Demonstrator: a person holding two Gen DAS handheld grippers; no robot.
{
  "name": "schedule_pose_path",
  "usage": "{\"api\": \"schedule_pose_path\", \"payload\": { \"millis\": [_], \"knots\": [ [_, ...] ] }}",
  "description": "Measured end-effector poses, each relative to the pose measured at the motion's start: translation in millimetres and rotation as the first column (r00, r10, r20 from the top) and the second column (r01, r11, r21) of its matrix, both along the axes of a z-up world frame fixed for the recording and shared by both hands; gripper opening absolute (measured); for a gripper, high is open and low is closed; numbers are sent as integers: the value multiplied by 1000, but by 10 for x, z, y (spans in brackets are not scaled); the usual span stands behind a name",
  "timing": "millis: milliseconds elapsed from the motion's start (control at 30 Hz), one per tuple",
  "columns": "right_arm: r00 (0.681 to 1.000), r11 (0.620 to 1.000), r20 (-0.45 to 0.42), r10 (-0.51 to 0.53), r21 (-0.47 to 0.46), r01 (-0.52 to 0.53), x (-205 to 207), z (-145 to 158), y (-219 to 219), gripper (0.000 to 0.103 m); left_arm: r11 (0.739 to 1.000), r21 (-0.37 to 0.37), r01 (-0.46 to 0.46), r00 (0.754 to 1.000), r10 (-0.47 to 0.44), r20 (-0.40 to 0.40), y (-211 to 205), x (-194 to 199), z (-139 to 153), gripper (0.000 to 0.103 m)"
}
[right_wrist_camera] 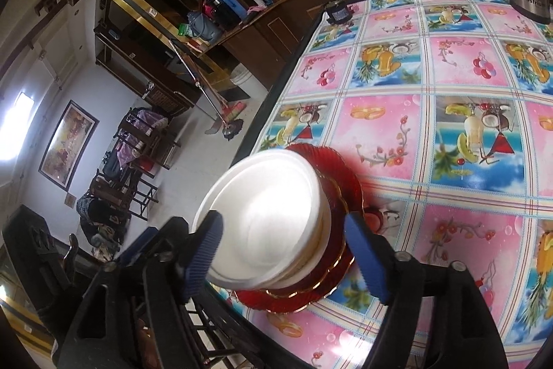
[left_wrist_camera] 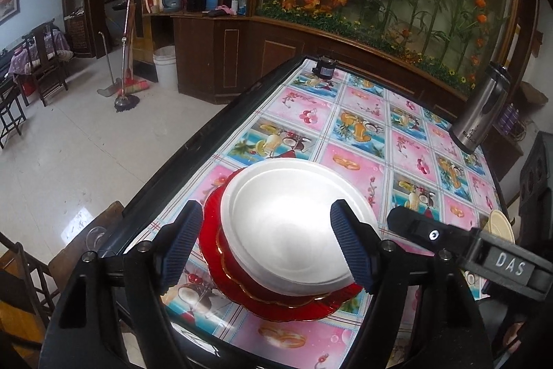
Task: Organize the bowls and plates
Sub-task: 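Lower the white foam bowl onto the beige bowl and open both tools, then move both tools to the beige ribbed plate beside the thermos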
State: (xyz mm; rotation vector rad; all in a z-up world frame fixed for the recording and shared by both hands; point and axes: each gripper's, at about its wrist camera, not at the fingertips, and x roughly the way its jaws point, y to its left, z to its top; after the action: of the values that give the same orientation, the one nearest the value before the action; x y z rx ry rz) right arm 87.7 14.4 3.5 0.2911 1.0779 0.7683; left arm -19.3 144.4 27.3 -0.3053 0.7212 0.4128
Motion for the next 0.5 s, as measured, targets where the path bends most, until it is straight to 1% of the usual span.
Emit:
{"api": "schedule_pose_path", "payload": {
  "millis": [67,133,167,267,400,500],
  "knots": [
    [1000,1000,-9,4,-5,-4,-10,-12,-27,79,1000,13,3,1000,-3,14,-57,-12,53,77],
    [1000,1000,-20,0,-5,0,-9,-20,-87,84,1000,13,17,999,-18,33,-124,-18,102,77],
    [1000,1000,-27,-7,1,7,-8,-20,-141,86,999,12,29,999,-30,41,-158,-11,124,78],
    [998,999,-41,-37,18,38,-8,-7,-344,87,997,25,71,994,-73,75,-326,20,199,81],
    [994,993,-26,-103,47,104,-55,41,-776,87,988,0,155,983,-154,95,-588,141,202,83],
    [985,984,-31,-169,58,170,-81,11,-1150,88,968,-54,247,968,-244,54,-863,330,87,83]
  ]
}}
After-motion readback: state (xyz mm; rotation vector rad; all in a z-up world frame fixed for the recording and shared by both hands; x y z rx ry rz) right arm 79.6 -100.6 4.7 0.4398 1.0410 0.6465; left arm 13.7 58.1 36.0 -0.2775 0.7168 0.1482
